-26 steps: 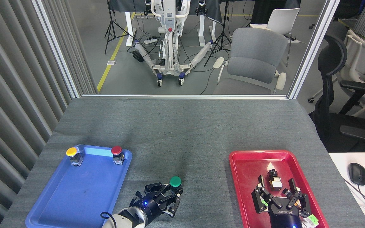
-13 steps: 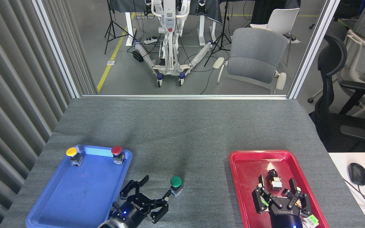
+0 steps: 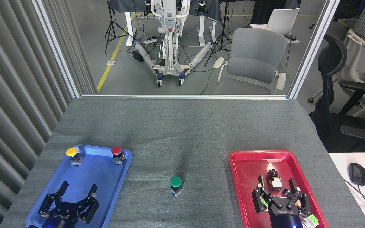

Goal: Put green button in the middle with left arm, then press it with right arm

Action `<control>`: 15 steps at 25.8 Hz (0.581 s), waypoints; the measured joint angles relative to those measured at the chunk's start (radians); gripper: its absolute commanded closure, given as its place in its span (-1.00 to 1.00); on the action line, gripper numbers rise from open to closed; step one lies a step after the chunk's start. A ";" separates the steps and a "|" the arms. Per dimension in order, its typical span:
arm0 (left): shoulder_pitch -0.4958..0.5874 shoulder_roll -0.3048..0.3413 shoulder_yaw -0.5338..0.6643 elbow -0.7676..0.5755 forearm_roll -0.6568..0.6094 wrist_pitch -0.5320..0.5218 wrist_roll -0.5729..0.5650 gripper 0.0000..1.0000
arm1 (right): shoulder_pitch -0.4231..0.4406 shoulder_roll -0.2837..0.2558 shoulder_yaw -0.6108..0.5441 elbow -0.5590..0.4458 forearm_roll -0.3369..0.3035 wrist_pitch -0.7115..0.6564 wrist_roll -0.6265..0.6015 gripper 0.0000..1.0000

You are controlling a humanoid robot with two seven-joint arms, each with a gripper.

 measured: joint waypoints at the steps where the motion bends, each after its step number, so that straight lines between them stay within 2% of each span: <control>1: -0.005 0.002 0.002 0.007 0.004 0.005 0.000 -1.00 | 0.000 0.000 0.000 0.000 0.000 0.000 0.000 -1.00; 7: -0.075 0.009 0.005 0.095 0.010 0.022 -0.010 -1.00 | 0.000 0.001 -0.001 0.000 0.000 0.000 0.000 -1.00; 15: -0.095 0.034 0.004 0.128 0.011 0.010 -0.013 -1.00 | 0.000 0.004 -0.004 0.000 0.000 0.000 0.000 -1.00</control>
